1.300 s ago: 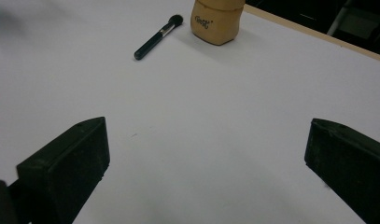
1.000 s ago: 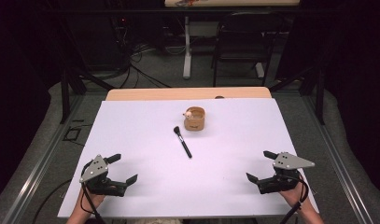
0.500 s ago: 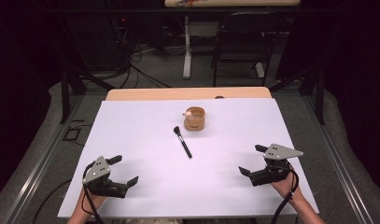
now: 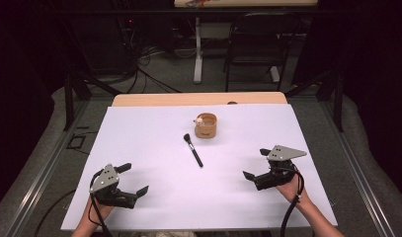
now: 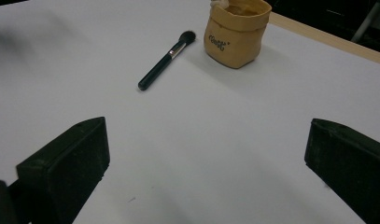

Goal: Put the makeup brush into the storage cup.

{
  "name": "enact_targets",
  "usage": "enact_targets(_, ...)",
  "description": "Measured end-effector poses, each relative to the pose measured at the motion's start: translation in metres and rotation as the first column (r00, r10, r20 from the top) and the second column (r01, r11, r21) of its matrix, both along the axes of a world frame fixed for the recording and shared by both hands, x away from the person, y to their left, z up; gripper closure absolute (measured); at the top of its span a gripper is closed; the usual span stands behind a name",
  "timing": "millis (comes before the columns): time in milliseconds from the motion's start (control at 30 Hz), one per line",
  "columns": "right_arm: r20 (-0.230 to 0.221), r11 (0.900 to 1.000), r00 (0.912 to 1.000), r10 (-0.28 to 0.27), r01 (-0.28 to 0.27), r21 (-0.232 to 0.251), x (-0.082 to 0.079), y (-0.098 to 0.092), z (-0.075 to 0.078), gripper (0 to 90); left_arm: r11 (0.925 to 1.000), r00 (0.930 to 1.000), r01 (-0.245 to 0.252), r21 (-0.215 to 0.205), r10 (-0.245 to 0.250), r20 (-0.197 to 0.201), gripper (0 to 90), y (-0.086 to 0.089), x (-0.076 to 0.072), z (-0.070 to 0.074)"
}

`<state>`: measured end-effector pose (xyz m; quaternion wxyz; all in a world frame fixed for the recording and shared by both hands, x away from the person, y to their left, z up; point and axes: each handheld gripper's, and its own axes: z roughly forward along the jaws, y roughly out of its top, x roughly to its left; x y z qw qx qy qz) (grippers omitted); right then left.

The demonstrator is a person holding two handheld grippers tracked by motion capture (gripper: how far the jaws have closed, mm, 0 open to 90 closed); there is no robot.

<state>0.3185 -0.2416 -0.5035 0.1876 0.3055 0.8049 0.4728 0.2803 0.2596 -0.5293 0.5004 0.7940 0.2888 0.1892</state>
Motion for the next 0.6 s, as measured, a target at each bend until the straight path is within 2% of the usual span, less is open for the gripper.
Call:
enact_targets(67,-0.006,1.000,1.0000,0.007,-0.007,0.008,0.003,0.003,0.001,0.0,0.9999,1.0000,-0.003,-0.013,0.003,0.006,0.2,0.001,-0.001,0.001)
enact_targets(267,0.001,1.000,0.9998,0.022,-0.022,0.001,0.011,0.014,0.006,0.0,1.0000,1.0000,-0.007,0.002,0.007,0.003,0.2,0.002,-0.002,0.000)
enact_targets(400,0.007,0.999,0.9994,0.033,-0.033,0.004,0.016,0.022,0.008,0.0,0.9999,0.9999,0.000,-0.011,0.000,0.015,0.2,0.001,-0.001,0.001)
enact_targets(600,0.004,0.999,0.9992,0.040,-0.040,-0.003,0.024,0.033,0.010,0.0,1.0000,0.9999,0.007,-0.005,-0.007,0.011,0.2,0.000,-0.001,0.001)
